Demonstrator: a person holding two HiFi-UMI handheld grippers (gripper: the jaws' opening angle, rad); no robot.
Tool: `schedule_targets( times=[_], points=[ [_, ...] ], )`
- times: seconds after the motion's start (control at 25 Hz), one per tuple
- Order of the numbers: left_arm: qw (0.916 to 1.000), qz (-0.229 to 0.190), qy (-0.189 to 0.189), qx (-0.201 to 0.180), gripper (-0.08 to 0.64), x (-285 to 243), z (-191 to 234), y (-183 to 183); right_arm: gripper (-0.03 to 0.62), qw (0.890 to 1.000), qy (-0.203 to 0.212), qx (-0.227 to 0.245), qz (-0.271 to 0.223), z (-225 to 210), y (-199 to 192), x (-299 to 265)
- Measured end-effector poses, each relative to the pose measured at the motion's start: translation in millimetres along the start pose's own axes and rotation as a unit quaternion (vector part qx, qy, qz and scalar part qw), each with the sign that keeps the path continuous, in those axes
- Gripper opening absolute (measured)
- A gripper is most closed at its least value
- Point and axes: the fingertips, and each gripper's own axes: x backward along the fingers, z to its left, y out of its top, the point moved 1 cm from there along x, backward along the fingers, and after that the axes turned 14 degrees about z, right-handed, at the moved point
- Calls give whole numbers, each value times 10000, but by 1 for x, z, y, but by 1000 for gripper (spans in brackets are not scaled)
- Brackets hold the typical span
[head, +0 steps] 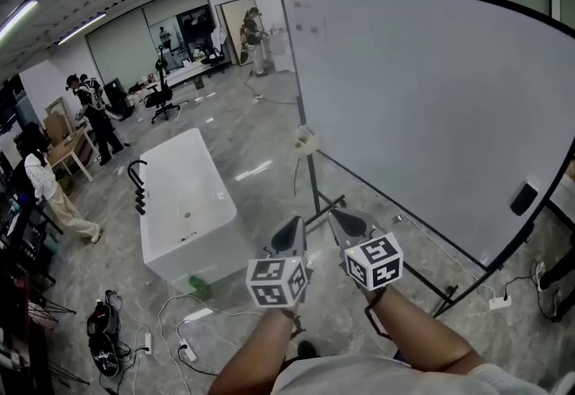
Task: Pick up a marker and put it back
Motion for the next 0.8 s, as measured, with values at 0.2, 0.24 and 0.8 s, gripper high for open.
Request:
schedule_targets(
  times=[0.2, 0.24, 0.8],
  points=[
    [9999, 52, -135, 51, 2, -29, 38, 2, 3, 9999, -12, -14, 117, -6, -1, -47],
    [9998, 55, -164, 64, 2, -36, 49, 3, 3, 9999, -22, -2, 128, -7, 0, -59],
    [9960, 348, -825, -21, 2, -136, 172, 31, 3, 9985, -380, -147, 356, -39, 32, -227]
  ],
)
